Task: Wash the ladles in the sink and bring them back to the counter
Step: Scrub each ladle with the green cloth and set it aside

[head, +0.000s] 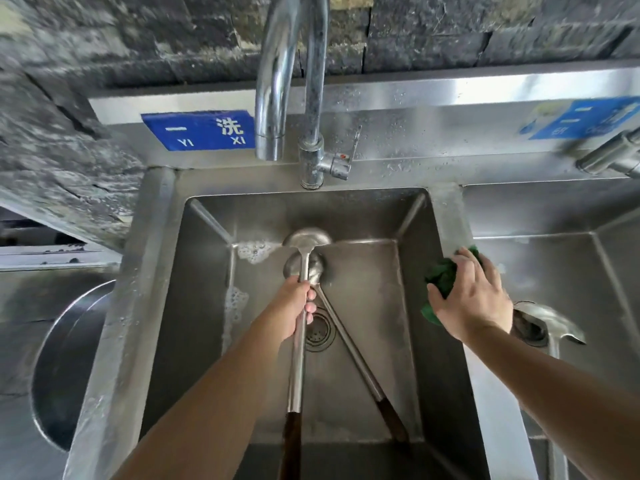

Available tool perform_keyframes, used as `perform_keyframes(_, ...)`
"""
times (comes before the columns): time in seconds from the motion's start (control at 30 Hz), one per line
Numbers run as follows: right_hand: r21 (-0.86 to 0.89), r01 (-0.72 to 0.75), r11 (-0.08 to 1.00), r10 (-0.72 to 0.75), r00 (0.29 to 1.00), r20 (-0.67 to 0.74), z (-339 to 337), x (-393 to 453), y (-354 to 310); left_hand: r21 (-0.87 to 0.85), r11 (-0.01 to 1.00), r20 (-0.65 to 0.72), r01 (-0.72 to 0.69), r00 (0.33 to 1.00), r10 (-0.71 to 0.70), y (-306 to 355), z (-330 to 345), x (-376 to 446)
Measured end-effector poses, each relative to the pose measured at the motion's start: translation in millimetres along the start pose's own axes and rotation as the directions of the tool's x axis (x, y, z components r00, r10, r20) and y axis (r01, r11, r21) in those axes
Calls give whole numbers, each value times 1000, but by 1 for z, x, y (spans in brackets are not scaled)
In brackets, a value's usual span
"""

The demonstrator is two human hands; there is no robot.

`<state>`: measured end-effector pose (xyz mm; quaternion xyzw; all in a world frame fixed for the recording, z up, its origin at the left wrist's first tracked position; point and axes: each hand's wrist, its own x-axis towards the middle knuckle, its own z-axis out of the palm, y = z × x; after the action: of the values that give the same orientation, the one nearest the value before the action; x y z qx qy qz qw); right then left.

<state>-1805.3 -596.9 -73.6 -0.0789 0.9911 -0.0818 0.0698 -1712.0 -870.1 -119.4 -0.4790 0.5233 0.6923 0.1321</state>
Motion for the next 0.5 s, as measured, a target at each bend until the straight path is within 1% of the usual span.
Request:
perform_keyframes(0.07,20,11,1000,-11,1000,-5,-6,-7,0,124,991,-1,-46,999,46,5,-10,-31)
perform_keyframes(0.13,-56,11,998,-10,1000,4,0,-5,0,240,967,39,-88,996,81,8,-14,-50)
perform_keyframes(0.2,-107,-24,994,25,1000,10,0,-13,0,309,940,102,-143,988,117,12,-15,-81)
perform_keyframes(0.23,-97,-57,994,59,998,16,-3,-19,0,318,933,136,-171,982,134,14,-13,-98)
perform_keyframes(0.27,-63,-80,995,82,996,34,-8,-24,-1,306,933,163,-191,976,147,15,-11,-114)
perform_keyframes(0.4,125,-58,990,39,988,150,-27,-35,6,240,954,238,-178,964,120,15,-7,-163)
perform_keyframes(0.5,329,-92,940,64,993,97,-60,-51,15,255,928,285,-271,938,196,13,-9,-193)
